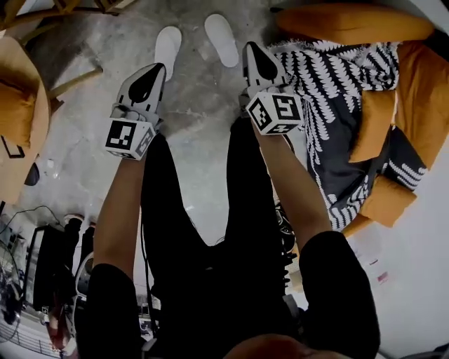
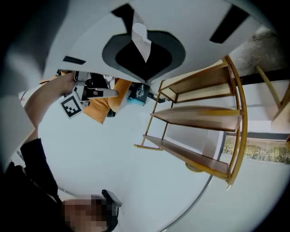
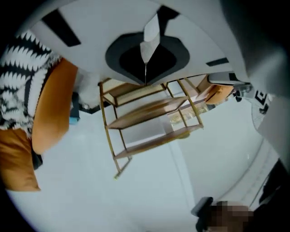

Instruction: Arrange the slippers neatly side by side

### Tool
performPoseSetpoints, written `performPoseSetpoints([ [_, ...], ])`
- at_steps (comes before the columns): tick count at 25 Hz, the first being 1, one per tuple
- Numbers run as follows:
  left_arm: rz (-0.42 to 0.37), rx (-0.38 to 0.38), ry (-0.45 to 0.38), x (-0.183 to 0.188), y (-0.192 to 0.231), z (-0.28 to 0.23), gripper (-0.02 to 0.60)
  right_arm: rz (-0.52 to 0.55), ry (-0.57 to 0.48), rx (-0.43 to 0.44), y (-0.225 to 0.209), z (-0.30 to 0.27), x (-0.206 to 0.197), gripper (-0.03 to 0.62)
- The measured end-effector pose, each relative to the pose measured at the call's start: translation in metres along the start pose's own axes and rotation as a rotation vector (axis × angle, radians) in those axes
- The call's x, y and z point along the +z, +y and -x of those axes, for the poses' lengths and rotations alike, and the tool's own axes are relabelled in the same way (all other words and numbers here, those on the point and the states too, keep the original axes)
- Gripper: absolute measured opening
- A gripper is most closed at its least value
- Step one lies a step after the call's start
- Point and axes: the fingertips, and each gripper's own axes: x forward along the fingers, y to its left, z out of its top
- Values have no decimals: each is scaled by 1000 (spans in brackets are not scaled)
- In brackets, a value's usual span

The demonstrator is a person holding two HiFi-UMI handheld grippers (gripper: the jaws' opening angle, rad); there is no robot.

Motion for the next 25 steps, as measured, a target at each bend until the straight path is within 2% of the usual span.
performPoseSetpoints([
  [4, -19, 20, -85, 53, -11, 23, 15, 294, -112, 98, 60, 37, 69, 34],
  [6, -29, 35, -125, 72, -14, 34, 15, 386, -166, 133, 88, 51, 91, 34],
  [8, -32, 51, -155, 83, -14, 43, 15, 466, -171, 152, 108, 61, 92, 34],
  [11, -32, 67, -172, 81, -11, 52, 15, 624, -119, 197, 125, 64, 67, 34],
  [13, -31, 87, -162, 71, -7, 54, 15, 649, -83, 211, 126, 59, 54, 34],
  [17, -68, 109, -116, 50, 1, 60, 15, 612, -81, 200, 123, 54, 52, 34],
  [25, -204, 68, 50, -2, 10, 45, 18, 579, -88, 190, 106, 36, 37, 34],
])
